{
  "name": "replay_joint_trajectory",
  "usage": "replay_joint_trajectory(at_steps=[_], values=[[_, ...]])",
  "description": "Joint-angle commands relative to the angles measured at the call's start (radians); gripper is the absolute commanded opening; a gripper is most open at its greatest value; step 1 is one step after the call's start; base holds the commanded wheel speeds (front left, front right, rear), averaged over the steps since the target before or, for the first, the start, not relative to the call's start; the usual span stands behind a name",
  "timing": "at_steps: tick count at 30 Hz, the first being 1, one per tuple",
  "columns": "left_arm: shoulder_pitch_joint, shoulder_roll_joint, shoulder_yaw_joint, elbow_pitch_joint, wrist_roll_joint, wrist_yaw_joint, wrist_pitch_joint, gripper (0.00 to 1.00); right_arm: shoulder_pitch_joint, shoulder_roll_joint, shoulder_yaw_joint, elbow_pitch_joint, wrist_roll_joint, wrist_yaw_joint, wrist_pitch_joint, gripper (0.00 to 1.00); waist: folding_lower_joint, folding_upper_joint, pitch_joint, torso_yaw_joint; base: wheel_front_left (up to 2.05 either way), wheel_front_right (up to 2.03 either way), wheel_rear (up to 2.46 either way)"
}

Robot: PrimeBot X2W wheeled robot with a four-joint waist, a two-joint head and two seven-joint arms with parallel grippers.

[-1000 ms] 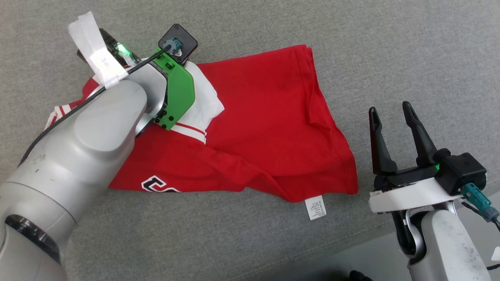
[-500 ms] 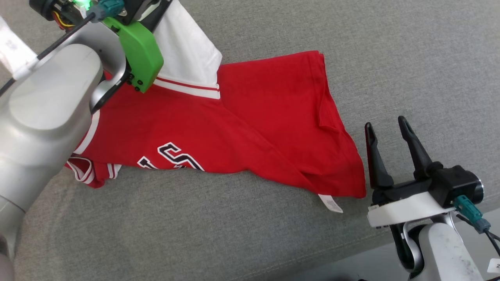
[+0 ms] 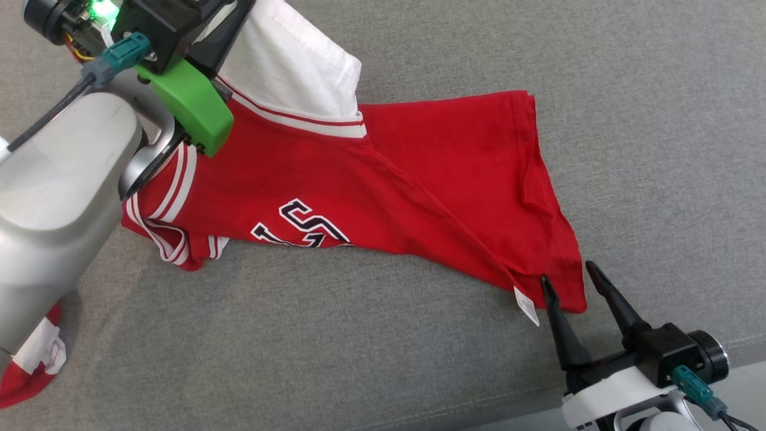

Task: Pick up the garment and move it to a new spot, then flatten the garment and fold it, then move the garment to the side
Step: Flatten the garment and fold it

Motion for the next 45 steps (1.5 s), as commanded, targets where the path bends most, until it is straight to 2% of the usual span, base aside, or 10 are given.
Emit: replay_joint_trajectory(at_steps=[1, 6, 20, 21, 22, 25, 35, 45], values=[[0.016, 0.010, 0.007, -0.010, 0.007, 0.008, -0.007, 0.00, 0.013, -0.007, -0.014, -0.001, 0.005, -0.001, 0.000, 1.00, 0.0000, 0.0000, -0.004, 0.004, 0.00, 0.00, 0.00], [0.035, 0.037, 0.016, -0.035, 0.012, 0.025, -0.013, 0.00, 0.039, -0.024, -0.036, -0.001, 0.006, -0.001, 0.000, 1.00, 0.0000, 0.0000, -0.008, 0.011, 0.00, 0.00, 0.00], [0.064, 0.066, 0.041, -0.073, 0.025, 0.047, -0.021, 0.00, 0.066, -0.040, 0.016, 0.073, 0.038, -0.002, 0.000, 1.00, 0.0000, 0.0000, -0.016, 0.031, 0.00, 0.00, 0.00], [0.064, 0.067, 0.041, -0.074, 0.025, 0.047, -0.021, 0.00, 0.063, -0.040, 0.022, 0.081, 0.043, -0.002, 0.000, 0.95, 0.0000, 0.0000, -0.015, 0.032, 0.00, 0.00, 0.00], [0.065, 0.068, 0.042, -0.076, 0.026, 0.048, -0.021, 0.00, 0.059, -0.041, 0.032, 0.090, 0.048, -0.002, 0.000, 0.60, 0.0000, 0.0000, -0.015, 0.034, 0.00, 0.00, 0.00], [0.065, 0.071, 0.044, -0.080, 0.028, 0.048, -0.022, 0.00, 0.053, -0.050, 0.051, 0.107, 0.060, -0.001, 0.000, 0.00, 0.0000, 0.0000, -0.013, 0.038, 0.00, 0.00, 0.00], [0.083, 0.082, 0.072, -0.111, 0.043, 0.064, -0.021, 0.00, 0.056, -0.076, 0.050, 0.033, 0.035, -0.001, 0.000, 0.00, 0.0000, 0.0000, -0.038, 0.030, 0.00, 0.00, 0.00], [0.098, 0.132, 0.184, -0.264, 0.105, 0.092, -0.021, 0.00, 0.028, -0.126, 0.007, -0.179, 0.040, -0.002, 0.000, 0.00, 0.0000, 0.0000, -0.092, 0.013, 0.00, 0.00, 0.00]])
